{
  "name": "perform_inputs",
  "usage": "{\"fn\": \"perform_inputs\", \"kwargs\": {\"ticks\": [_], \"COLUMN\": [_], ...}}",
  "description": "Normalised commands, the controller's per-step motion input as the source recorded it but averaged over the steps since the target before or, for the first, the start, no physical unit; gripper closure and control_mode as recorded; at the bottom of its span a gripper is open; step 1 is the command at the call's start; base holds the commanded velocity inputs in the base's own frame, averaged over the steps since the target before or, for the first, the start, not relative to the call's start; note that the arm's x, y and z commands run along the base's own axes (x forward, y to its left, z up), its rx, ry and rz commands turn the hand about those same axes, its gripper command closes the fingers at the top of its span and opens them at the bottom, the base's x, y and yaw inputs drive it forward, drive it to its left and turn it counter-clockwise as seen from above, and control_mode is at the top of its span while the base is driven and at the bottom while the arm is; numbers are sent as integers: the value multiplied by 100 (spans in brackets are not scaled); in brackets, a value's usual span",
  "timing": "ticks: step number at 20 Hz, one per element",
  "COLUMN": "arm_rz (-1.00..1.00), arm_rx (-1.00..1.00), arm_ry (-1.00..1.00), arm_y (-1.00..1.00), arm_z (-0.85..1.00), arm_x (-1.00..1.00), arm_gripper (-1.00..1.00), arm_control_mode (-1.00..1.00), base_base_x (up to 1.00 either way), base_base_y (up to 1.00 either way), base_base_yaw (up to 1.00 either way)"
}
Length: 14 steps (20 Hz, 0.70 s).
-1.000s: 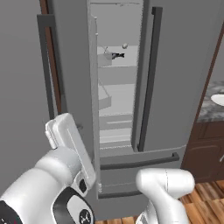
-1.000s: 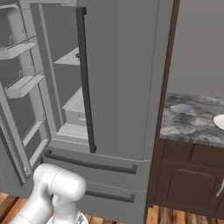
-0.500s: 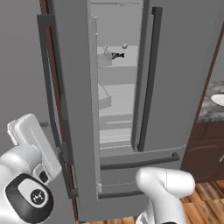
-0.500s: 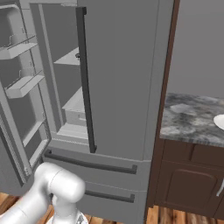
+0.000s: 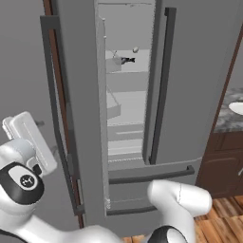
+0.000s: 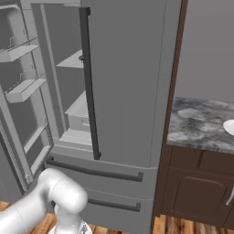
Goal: Place the fish on the counter behind the older fish on the same shelf of the fridge to maintain FIFO order. Close the fridge door when finished.
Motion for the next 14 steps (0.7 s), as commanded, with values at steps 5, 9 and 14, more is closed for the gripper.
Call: {"fn": "perform_inputs", "kwargs": {"ticks": [5, 9, 14], "arm_rz": [-3, -5, -8], "arm_rx": [0, 0, 0], "arm_ry": [0, 0, 0], "arm_y": [0, -28, -60], "arm_z": [-1, 0, 0], "arm_x": [55, 16, 0], "arm_gripper": [-100, -100, -100], "arm_control_mode": [-100, -100, -100], "base_base_x": [0, 0, 0], "base_base_y": [0, 0, 0], "base_base_yaw": [0, 0, 0]}}
